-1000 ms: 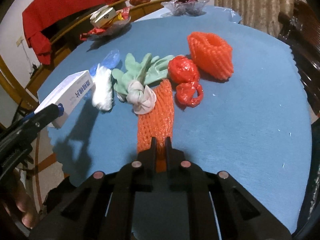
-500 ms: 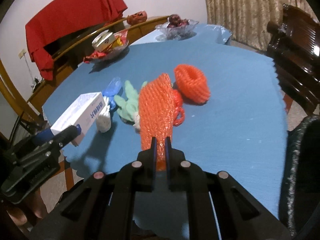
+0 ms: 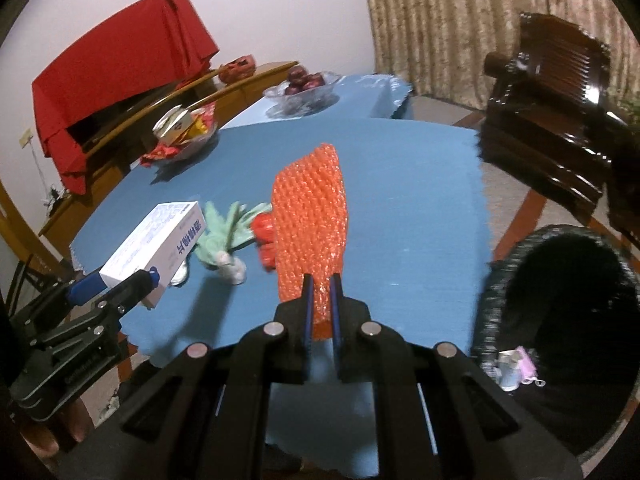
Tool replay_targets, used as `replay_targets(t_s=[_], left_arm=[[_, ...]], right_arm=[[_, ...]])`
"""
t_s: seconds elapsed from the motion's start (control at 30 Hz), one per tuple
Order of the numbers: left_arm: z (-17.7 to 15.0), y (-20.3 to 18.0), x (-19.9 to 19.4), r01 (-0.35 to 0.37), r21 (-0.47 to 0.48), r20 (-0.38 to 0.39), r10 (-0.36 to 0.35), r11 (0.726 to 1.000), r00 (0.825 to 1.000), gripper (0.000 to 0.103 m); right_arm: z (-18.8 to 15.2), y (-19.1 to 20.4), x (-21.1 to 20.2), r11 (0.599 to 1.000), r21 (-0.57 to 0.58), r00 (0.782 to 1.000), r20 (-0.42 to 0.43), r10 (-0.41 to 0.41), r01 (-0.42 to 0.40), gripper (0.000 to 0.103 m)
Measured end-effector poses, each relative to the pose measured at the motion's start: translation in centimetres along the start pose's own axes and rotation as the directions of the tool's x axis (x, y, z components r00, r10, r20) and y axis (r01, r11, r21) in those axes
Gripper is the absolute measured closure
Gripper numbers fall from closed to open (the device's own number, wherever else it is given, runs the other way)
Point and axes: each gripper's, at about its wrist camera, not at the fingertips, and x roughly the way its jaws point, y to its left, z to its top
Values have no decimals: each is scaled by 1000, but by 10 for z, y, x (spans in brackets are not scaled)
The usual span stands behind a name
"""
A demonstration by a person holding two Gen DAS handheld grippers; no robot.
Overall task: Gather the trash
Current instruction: 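Carry the medicine box and foam net over the black trash bin with both tools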
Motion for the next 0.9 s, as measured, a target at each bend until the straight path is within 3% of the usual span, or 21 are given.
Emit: replay_targets(t_s=[0.5, 0.73, 0.9], left_arm=[[6, -136, 4, 152, 83, -30, -150, 985, 988, 49], [-3, -217, 14, 282, 128, -94, -271, 951, 958, 49], [-11, -261, 24, 347, 172, -137, -327, 922, 935, 49]], right_arm=[[-25, -143, -67, 977, 97, 981, 3, -192, 191, 96], [-54, -217, -78, 944, 166, 959, -51, -279, 284, 96], [-74, -248, -71, 928, 206, 950, -86, -299, 310, 96]])
